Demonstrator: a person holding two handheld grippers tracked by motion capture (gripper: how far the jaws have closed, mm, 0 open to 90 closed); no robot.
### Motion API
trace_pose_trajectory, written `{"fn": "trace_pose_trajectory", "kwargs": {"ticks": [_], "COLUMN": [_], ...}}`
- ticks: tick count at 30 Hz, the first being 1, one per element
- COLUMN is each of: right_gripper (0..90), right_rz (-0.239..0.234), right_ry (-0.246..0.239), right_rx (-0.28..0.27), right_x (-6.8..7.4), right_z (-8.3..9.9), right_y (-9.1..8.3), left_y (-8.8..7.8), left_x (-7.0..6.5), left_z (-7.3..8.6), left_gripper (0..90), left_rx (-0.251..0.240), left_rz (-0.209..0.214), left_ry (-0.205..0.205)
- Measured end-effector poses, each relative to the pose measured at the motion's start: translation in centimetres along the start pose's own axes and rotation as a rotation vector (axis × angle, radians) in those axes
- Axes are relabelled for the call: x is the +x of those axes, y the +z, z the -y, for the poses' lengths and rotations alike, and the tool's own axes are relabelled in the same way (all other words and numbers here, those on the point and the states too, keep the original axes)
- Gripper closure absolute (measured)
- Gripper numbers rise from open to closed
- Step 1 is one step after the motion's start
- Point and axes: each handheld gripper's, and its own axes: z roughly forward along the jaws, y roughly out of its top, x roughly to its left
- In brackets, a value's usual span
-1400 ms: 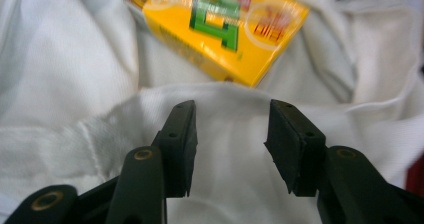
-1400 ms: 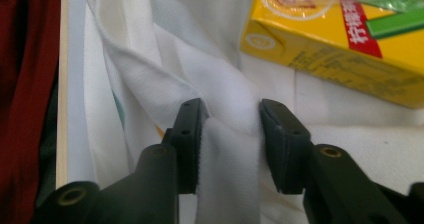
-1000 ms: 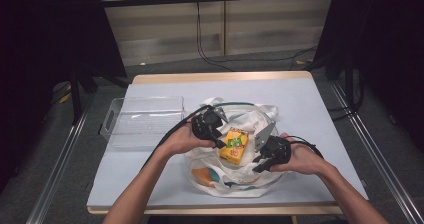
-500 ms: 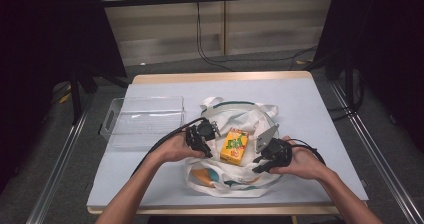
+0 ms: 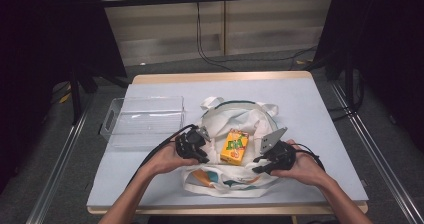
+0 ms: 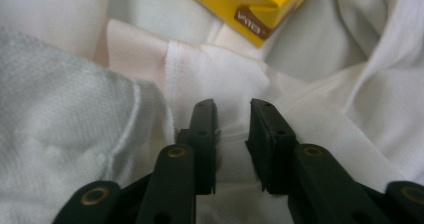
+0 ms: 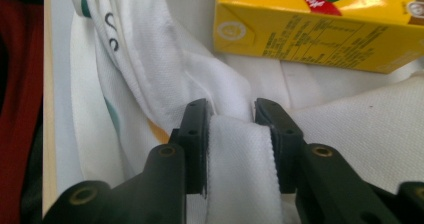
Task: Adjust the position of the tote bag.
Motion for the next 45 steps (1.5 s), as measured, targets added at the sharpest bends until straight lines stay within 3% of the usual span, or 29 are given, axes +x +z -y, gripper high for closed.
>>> {"fn": "trace_pose_trajectory", "kwargs": {"ticks": [3,4,5,6,12,15,16,17,18,20,21,23,25,27,32,35,37,39,44,45], "right_gripper": [58.0,55.2,51.3,49.8,35.1,32.9,32.1,31.3,29.4,27.1,27.1,26.6,25.5,23.6,17.3,14.7,14.1,13.9,12.6,12.0], "right_rz": [0.017,0.022,0.035,0.046,0.109,0.102,0.12,0.129,0.129,0.167,0.173,0.19,0.222,0.239,0.283,0.305,0.323,0.334,0.335,0.33], "right_ry": [0.026,0.035,0.042,0.052,0.109,0.145,0.148,0.161,0.17,0.171,0.177,0.194,0.203,0.221,0.284,0.308,0.3,0.307,0.315,0.326], "right_rx": [-0.052,-0.066,-0.089,-0.097,-0.201,-0.249,-0.268,-0.282,-0.296,-0.309,-0.319,-0.348,-0.365,-0.388,-0.434,-0.476,-0.488,-0.498,-0.494,-0.503], "right_x": [-0.1,-0.1,-0.1,-0.1,0.5,0.7,0.9,1.0,1.2,1.7,2.0,2.6,3.2,3.7,4.9,5.9,6.5,6.9,6.5,6.5], "right_z": [0.1,0.1,0.2,0.2,0.7,1.1,1.2,1.4,1.5,1.8,2.0,2.3,2.7,3.1,3.7,4.1,4.3,4.6,4.9,4.9], "right_y": [-0.5,-0.7,-0.9,-1.1,-2.2,-3.1,-3.3,-3.6,-3.7,-3.9,-4.1,-4.4,-4.6,-4.7,-5.2,-5.4,-5.3,-5.2,-4.9,-4.9], "left_y": [-0.4,-0.5,-0.7,-0.7,-1.6,-1.9,-2.0,-1.9,-1.9,-1.8,-1.7,-1.5,-1.6,-1.4,-1.4,-1.3,-0.9,-0.5,0.1,0.3], "left_x": [0.1,-0.1,-0.1,-0.3,-0.6,-0.9,-0.9,-0.9,-1.0,-1.3,-1.4,-1.6,-1.7,-2.0,-2.9,-3.5,-3.8,-4.1,-4.6,-4.8], "left_z": [0.2,0.1,0.0,0.0,-0.3,-0.5,-0.5,-0.5,-0.6,-0.7,-0.7,-0.7,-0.7,-0.7,-1.4,-1.9,-2.3,-2.6,-3.4,-3.6], "left_gripper": [62.9,62.3,61.6,61.1,57.6,54.7,53.3,34.8,25.7,31.8,29.5,28.7,28.3,28.2,33.6,32.5,30.2,29.1,28.8,28.6], "left_rx": [-0.08,-0.092,-0.091,-0.107,-0.17,-0.199,-0.209,-0.237,-0.25,-0.243,-0.255,-0.258,-0.285,-0.345,-0.377,-0.417,-0.425,-0.415,-0.386,-0.405], "left_rz": [0.012,-0.004,-0.017,-0.021,-0.06,-0.087,-0.083,-0.055,-0.057,-0.089,-0.079,-0.1,-0.105,-0.123,-0.165,-0.155,-0.155,-0.155,-0.164,-0.154], "left_ry": [-0.031,-0.031,-0.003,-0.029,-0.028,-0.025,-0.028,-0.061,-0.071,-0.058,-0.067,-0.072,-0.097,-0.144,-0.142,-0.148,-0.163,-0.152,-0.131,-0.133]}}
